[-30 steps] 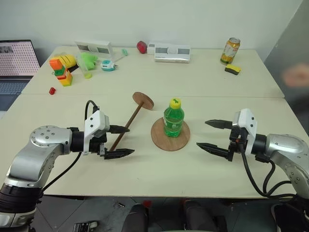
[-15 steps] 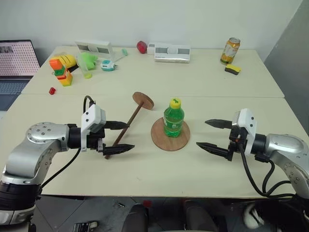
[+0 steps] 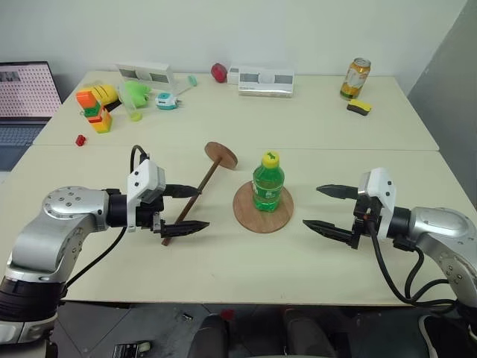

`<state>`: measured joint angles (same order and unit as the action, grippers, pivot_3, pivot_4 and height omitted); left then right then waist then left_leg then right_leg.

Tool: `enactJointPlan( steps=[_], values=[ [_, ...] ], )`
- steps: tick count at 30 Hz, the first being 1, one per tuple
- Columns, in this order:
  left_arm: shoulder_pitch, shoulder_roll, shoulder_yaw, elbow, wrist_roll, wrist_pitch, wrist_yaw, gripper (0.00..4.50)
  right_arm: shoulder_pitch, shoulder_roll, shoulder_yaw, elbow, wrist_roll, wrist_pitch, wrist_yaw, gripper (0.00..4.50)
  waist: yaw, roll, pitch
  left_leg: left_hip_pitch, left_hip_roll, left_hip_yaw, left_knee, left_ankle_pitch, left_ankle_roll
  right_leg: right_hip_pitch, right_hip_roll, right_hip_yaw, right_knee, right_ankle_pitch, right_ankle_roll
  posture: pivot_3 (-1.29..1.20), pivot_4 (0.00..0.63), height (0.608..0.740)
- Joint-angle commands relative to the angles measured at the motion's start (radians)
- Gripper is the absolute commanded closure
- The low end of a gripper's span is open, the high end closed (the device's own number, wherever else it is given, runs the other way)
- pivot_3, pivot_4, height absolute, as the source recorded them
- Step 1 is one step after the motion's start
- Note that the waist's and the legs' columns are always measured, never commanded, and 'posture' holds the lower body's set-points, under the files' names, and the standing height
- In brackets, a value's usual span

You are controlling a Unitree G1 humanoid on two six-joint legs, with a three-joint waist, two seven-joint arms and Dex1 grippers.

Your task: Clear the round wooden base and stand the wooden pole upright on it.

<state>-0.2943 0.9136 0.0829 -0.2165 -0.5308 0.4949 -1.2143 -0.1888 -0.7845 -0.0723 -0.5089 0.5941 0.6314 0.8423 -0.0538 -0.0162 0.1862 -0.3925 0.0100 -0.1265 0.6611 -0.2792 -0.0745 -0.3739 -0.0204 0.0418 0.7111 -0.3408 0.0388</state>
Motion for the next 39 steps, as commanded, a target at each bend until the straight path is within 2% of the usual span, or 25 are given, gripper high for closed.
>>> enactJointPlan(
  steps=[1, 6, 11, 27, 33, 39],
  values=[
    [-0.015, -0.001, 0.011, -0.011, -0.011, -0.008, -0.005, 0.38, -0.036, 0.039, 0.03, -0.031, -0.001, 0.001, -0.033, 0.0, -0.001, 0.0, 0.0, 0.0, 0.0, 0.0, 0.0, 0.0, 0.0, 0.0, 0.0, 0.0, 0.0, 0.0, 0.0, 0.0, 0.15, 0.74],
    [-0.013, -0.008, 0.001, -0.016, 0.0, -0.014, 0.002, 0.38, -0.141, 0.178, 0.147, 0.087, -0.116, -0.001, -0.165, 0.0, -0.007, 0.0, 0.0, 0.001, 0.0, 0.0, 0.0, 0.0, 0.0, 0.0, 0.0, 0.001, 0.001, 0.0, 0.0, 0.0, 0.15, 0.74],
    [-0.018, 0.0, 0.004, -0.013, 0.002, -0.014, -0.005, 0.38, -0.201, 0.272, 0.203, 0.189, -0.186, -0.025, -0.21, 0.0, 0.0, 0.0, 0.0, -0.001, 0.0, 0.0, 0.0, 0.0, 0.0, -0.001, 0.0, 0.0, 0.0, 0.0, 0.0, 0.0, 0.15, 0.74],
    [-0.033, 0.004, 0.004, -0.01, 0.012, -0.016, -0.004, 0.38, -0.315, 0.483, 0.242, 0.376, -0.228, -0.07, -0.22, 0.0, -0.005, 0.001, 0.0, -0.001, 0.0, 0.0, 0.0, 0.0, 0.0, -0.003, 0.001, 0.001, 0.002, 0.0, 0.0, 0.0, 0.15, 0.74],
    [-0.023, 0.011, 0.019, -0.016, 0.011, -0.012, 0.005, 0.36, -0.305, 0.488, 0.226, 0.359, -0.221, -0.083, -0.202, 1.05, -0.006, 0.001, 0.0, -0.001, 0.0, 0.0, 0.0, 0.0, 0.0, -0.003, 0.001, 0.001, 0.002, 0.0, 0.0, 0.0, 0.15, 0.74],
    [-0.014, 0.002, 0.026, -0.015, 0.007, -0.01, 0.024, 0.36, -0.347, 0.483, 0.137, 0.344, -0.206, -0.083, -0.258, 1.11, -0.006, 0.001, 0.0, -0.001, 0.0, 0.0, 0.0, 0.0, 0.0, -0.004, 0.001, 0.001, 0.002, 0.0, 0.0, 0.0, 0.15, 0.74]
  ],
)
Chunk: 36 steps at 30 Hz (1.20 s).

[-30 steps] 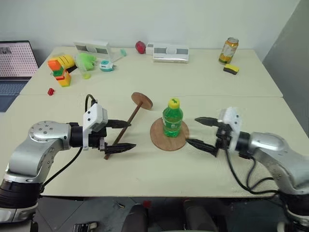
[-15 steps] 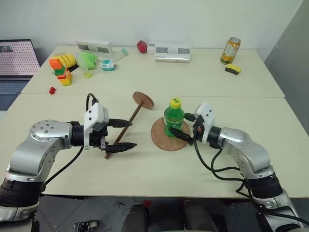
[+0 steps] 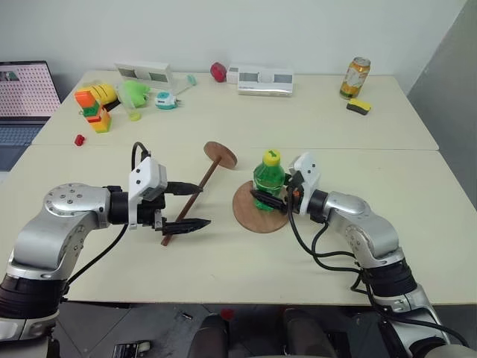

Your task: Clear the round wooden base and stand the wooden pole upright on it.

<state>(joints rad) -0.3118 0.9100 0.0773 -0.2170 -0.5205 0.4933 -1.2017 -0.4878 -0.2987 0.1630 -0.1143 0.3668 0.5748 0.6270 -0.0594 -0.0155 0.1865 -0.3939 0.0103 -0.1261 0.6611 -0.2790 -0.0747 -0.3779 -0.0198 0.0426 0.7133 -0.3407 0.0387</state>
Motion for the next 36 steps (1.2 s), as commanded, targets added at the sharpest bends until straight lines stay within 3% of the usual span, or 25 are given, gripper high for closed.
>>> enactJointPlan(
  steps=[1, 8, 12, 17, 22, 24, 27, 36],
  values=[
    [0.007, 0.004, 0.032, -0.014, -0.005, -0.01, 0.013, 0.36, -0.072, -0.002, -0.129, -0.027, 0.02, -0.03, -0.068, 1.11, 0.0, 0.0, 0.0, 0.0, 0.0, 0.0, 0.0, 0.0, 0.0, 0.0, 0.0, 0.0, 0.0, 0.0, 0.0, 0.0, 0.15, 0.74],
    [0.009, -0.012, 0.021, -0.009, -0.002, -0.024, 0.023, 0.36, -0.231, -0.007, -0.239, 0.318, -0.101, -0.181, -0.247, 1.11, -0.002, 0.0, 0.0, -0.001, 0.0, 0.002, 0.0, 0.0, 0.0, -0.002, 0.0, 0.001, 0.001, 0.0, 0.0, 0.0, 0.15, 0.74],
    [-0.002, -0.025, 0.018, 0.011, 0.004, -0.033, 0.026, 0.36, -0.345, -0.017, -0.262, 0.662, -0.201, -0.35, -0.377, 1.11, -0.009, 0.0, 0.0, -0.002, 0.0, 0.004, 0.0, 0.0, -0.001, -0.004, 0.0, 0.003, 0.001, 0.0, 0.0, 0.0, 0.15, 0.74],
    [-0.015, -0.033, 0.018, 0.031, 0.017, -0.048, 0.037, 0.36, -0.391, -0.014, -0.268, 0.821, -0.228, -0.464, -0.395, 1.11, -0.018, 0.0, 0.0, -0.003, 0.0, 0.005, 0.0, 0.002, -0.004, -0.006, 0.0, 0.004, 0.002, 0.0, 0.0, 0.0, 0.15, 0.74],
    [-0.003, -0.049, 0.01, 0.015, 0.021, -0.05, 0.056, 0.36, -0.366, -0.007, -0.283, 0.863, -0.218, -0.492, -0.391, 1.11, -0.022, 0.0, 0.0, -0.003, 0.0, 0.005, 0.0, 0.002, -0.004, -0.006, -0.001, 0.004, 0.002, 0.0, 0.0, 0.0, 0.15, 0.74],
    [0.002, -0.051, 0.006, 0.007, 0.022, -0.048, 0.06, 0.36, -0.351, -0.004, -0.298, 0.853, -0.198, -0.473, -0.379, 0.49, -0.021, 0.0, 0.0, -0.003, 0.0, 0.004, 0.0, 0.002, -0.004, -0.005, -0.001, 0.004, 0.002, 0.0, 0.0, 0.0, 0.15, 0.74],
    [-0.001, -0.051, 0.003, 0.008, 0.022, -0.045, 0.061, 0.36, -0.341, -0.004, -0.313, 0.826, -0.188, -0.454, -0.378, 0.06, -0.022, 0.0, 0.0, -0.003, 0.0, 0.004, 0.0, 0.002, -0.004, -0.005, -0.001, 0.003, 0.002, 0.0, 0.0, 0.0, 0.15, 0.74],
    [-0.019, -0.06, -0.014, 0.016, 0.028, -0.041, 0.062, 0.36, -0.292, -0.006, -0.317, 0.693, -0.174, -0.36, -0.369, 0.06, -0.026, 0.0, 0.0, -0.003, 0.0, 0.004, 0.0, 0.002, -0.004, -0.005, -0.001, 0.004, 0.002, 0.0, 0.0, 0.0, 0.15, 0.74]
  ],
)
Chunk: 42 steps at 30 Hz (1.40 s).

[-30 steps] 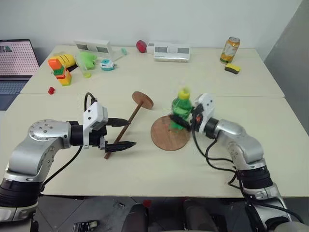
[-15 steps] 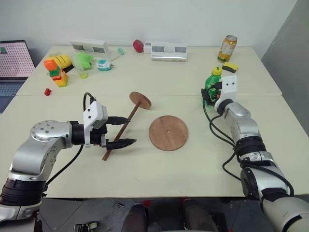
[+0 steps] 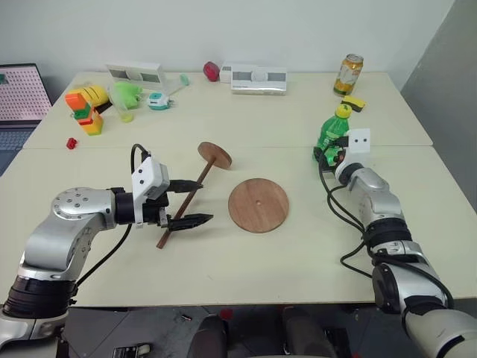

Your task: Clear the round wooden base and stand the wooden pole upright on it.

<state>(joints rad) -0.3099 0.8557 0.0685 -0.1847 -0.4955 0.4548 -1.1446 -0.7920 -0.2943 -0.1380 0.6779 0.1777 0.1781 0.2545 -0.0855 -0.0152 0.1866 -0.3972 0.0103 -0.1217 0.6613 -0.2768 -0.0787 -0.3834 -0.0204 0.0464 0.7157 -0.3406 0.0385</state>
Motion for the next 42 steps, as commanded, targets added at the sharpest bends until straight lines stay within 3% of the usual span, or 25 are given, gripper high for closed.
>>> enactJointPlan(
  steps=[1, 15, 20, 24, 28, 32, 36, 42],
  values=[
    [-0.025, -0.006, -0.008, -0.015, 0.004, -0.002, 0.005, 0.36, 0.025, -0.014, -0.012, -0.134, 0.018, 0.063, 0.012, 0.06, 0.001, 0.0, 0.0, 0.0, 0.0, 0.0, 0.0, 0.0, 0.0, 0.0, 0.0, 0.0, 0.0, 0.0, 0.0, 0.0, 0.15, 0.74],
    [-0.067, 0.013, -0.004, 0.031, 0.03, 0.008, 0.016, 0.36, 0.336, -0.193, 0.04, -0.861, 0.169, 0.645, 0.21, 0.06, 0.004, 0.0, 0.0, -0.001, 0.0, -0.001, 0.0, -0.002, 0.004, 0.0, 0.0, -0.001, 0.0, 0.0, 0.0, 0.0, 0.15, 0.74],
    [-0.089, 0.078, 0.011, 0.046, 0.057, 0.071, 0.032, 0.36, 0.425, -0.363, 0.016, -1.118, 0.309, 0.781, 0.375, 0.06, 0.005, 0.0, 0.0, -0.001, 0.0, -0.002, 0.0, -0.002, 0.004, 0.0, 0.0, -0.001, 0.0, 0.0, 0.0, 0.0, 0.15, 0.74],
    [-0.17, 0.131, -0.035, 0.105, 0.106, 0.114, 0.028, 0.36, 0.424, -0.451, -0.013, -1.213, 0.437, 0.798, 0.499, 0.06, 0.005, 0.0, 0.0, -0.001, 0.0, -0.002, 0.0, -0.002, 0.004, 0.0, 0.0, -0.002, 0.0, 0.0, 0.0, 0.0, 0.15, 0.74],
    [-0.343, 0.173, -0.208, 0.216, 0.279, 0.243, 0.058, 0.36, 0.355, -0.494, -0.013, -1.243, 0.562, 0.831, 0.586, 0.06, 0.005, 0.0, 0.0, 0.001, -0.001, -0.002, 0.0, -0.002, 0.004, 0.004, 0.001, -0.003, -0.001, 0.0, 0.0, 0.0, 0.15, 0.74],
    [-0.476, 0.193, -0.324, 0.228, 0.295, 0.454, -0.019, 0.36, 0.308, -0.51, 0.045, -1.231, 0.549, 0.81, 0.595, 0.06, 0.004, 0.0, 0.0, 0.0, -0.001, -0.004, 0.001, -0.002, 0.004, 0.004, 0.001, -0.004, -0.002, 0.0, 0.0, 0.0, 0.15, 0.74],
    [-0.624, 0.228, -0.551, 0.239, 0.325, 0.735, -0.124, 0.36, 0.296, -0.5, 0.094, -1.223, 0.534, 0.777, 0.601, 0.06, 0.003, -0.001, 0.001, -0.002, -0.001, -0.005, 0.001, -0.002, 0.004, 0.002, 0.001, -0.005, -0.003, 0.0, 0.0, 0.0, 0.15, 0.74],
    [-0.692, 0.166, -0.682, 0.321, 0.39, 0.804, -0.079, 0.36, 0.283, -0.482, 0.125, -1.208, 0.541, 0.758, 0.598, 0.06, 0.003, -0.001, 0.001, -0.001, -0.001, -0.005, 0.001, -0.002, 0.004, 0.002, 0.001, -0.005, -0.002, 0.0, 0.0, 0.0, 0.15, 0.74]
  ],
)
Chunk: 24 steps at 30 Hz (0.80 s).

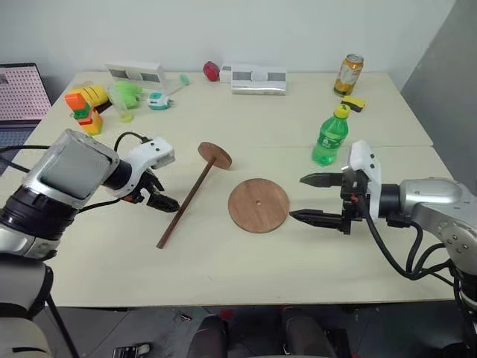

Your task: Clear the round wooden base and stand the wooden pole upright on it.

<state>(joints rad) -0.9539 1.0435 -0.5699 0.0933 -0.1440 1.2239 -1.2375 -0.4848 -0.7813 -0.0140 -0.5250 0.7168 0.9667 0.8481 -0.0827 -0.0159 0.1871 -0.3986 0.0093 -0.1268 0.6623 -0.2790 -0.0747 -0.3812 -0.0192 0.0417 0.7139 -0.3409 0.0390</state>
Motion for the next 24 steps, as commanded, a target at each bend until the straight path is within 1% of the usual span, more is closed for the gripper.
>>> enactJointPlan(
  steps=[1, 5, 9, 11, 14, 16, 18, 20, 21, 22, 23, 24],
  values=[
    [-0.067, -0.041, -0.062, 0.066, 0.033, 0.055, 0.003, 0.36, -0.03, 0.012, 0.006, 0.001, -0.001, -0.033, 0.0, 0.06, 0.001, 0.0, 0.0, 0.0, 0.0, 0.0, 0.0, 0.0, 0.0, 0.0, 0.0, 0.0, 0.0, 0.0, 0.0, 0.0, 0.15, 0.74],
    [-0.132, -0.097, -0.134, 0.121, 0.018, 0.121, -0.021, 0.36, -0.043, 0.043, 0.019, 0.013, 0.001, -0.042, -0.014, 0.06, 0.001, 0.0, 0.0, -0.001, 0.0, -0.001, 0.001, 0.0, 0.0, 0.0, 0.0, -0.001, 0.0, 0.0, 0.0, 0.0, 0.15, 0.74],
    [-0.18, -0.168, -0.176, 0.211, 0.042, 0.131, 0.018, 0.36, -0.039, 0.067, 0.041, 0.007, -0.01, -0.058, -0.025, 0.06, 0.001, 0.0, 0.0, -0.001, 0.0, -0.001, 0.0, 0.002, -0.003, 0.0, 0.0, 0.0, -0.001, 0.0, 0.0, 0.0, 0.15, 0.74],
    [-0.2, -0.214, -0.182, 0.288, 0.06, 0.119, 0.046, 0.36, -0.039, 0.079, 0.042, 0.005, -0.009, -0.062, -0.034, 0.06, 0.001, 0.0, 0.0, -0.001, 0.0, -0.001, 0.001, 0.002, -0.003, 0.0, -0.001, 0.0, -0.001, 0.0, 0.0, 0.0, 0.15, 0.74],
    [-0.221, -0.286, -0.166, 0.403, 0.088, 0.081, 0.097, 0.87, -0.037, 0.094, 0.043, 0.0, -0.015, -0.068, -0.045, 0.0, 0.002, 0.0, 0.0, 0.0, -0.001, -0.001, 0.001, 0.001, -0.003, 0.0, -0.001, -0.001, 0.0, 0.0, 0.0, 0.0, 0.15, 0.74],
    [-0.239, -0.347, -0.126, 0.488, 0.108, 0.045, 0.162, 1.31, -0.036, 0.102, 0.048, -0.004, -0.017, -0.07, -0.052, 0.0, 0.003, 0.0, 0.0, 0.0, -0.001, -0.001, 0.001, 0.001, -0.002, 0.0, -0.001, 0.0, 0.001, 0.0, 0.0, 0.0, 0.15, 0.74],
    [-0.257, -0.391, -0.107, 0.557, 0.123, 0.011, 0.19, 1.7, -0.035, 0.109, 0.055, -0.007, -0.024, -0.073, -0.06, 0.0, 0.008, 0.001, -0.001, 0.0, -0.001, -0.001, 0.002, 0.001, -0.002, 0.001, -0.002, -0.001, 0.001, 0.0, 0.0, 0.0, 0.15, 0.74],
    [-0.269, -0.419, -0.097, 0.597, 0.126, -0.007, 0.184, 2.11, -0.038, 0.117, 0.056, -0.011, -0.024, -0.071, -0.067, 0.0, 0.014, 0.001, -0.001, 0.001, -0.002, -0.002, 0.002, 0.001, -0.002, 0.001, -0.002, -0.001, 0.001, 0.0, 0.0, 0.0, 0.15, 0.74],
    [-0.272, -0.429, -0.092, 0.607, 0.129, -0.008, 0.184, 2.24, -0.037, 0.118, 0.055, -0.014, -0.022, -0.07, -0.07, 0.0, 0.016, 0.001, -0.001, 0.001, -0.002, -0.002, 0.002, 0.001, -0.002, 0.001, -0.002, -0.001, 0.001, 0.0, 0.0, 0.0, 0.15, 0.74],
    [-0.273, -0.434, -0.09, 0.61, 0.13, -0.009, 0.18, 2.55, -0.035, 0.119, 0.054, -0.016, -0.02, -0.069, -0.073, 0.0, 0.019, 0.001, -0.001, 0.001, -0.002, -0.001, 0.002, 0.001, -0.002, 0.001, -0.002, -0.001, 0.001, 0.0, 0.0, 0.0, 0.15, 0.74],
    [-0.273, -0.436, -0.09, 0.609, 0.132, -0.008, 0.173, 2.68, -0.032, 0.119, 0.052, -0.018, -0.017, -0.067, -0.075, 0.0, 0.021, 0.001, -0.001, 0.001, -0.002, -0.001, 0.002, 0.001, -0.003, 0.001, -0.002, -0.001, 0.001, 0.0, 0.0, 0.0, 0.15, 0.74],
    [-0.273, -0.439, -0.087, 0.612, 0.134, -0.005, 0.172, 2.95, -0.029, 0.119, 0.052, -0.021, -0.017, -0.067, -0.076, 0.0, 0.023, 0.001, -0.001, 0.001, -0.002, -0.001, 0.002, 0.002, -0.003, 0.001, -0.002, -0.001, 0.001, 0.0, 0.0, 0.0, 0.15, 0.74]
  ],
)
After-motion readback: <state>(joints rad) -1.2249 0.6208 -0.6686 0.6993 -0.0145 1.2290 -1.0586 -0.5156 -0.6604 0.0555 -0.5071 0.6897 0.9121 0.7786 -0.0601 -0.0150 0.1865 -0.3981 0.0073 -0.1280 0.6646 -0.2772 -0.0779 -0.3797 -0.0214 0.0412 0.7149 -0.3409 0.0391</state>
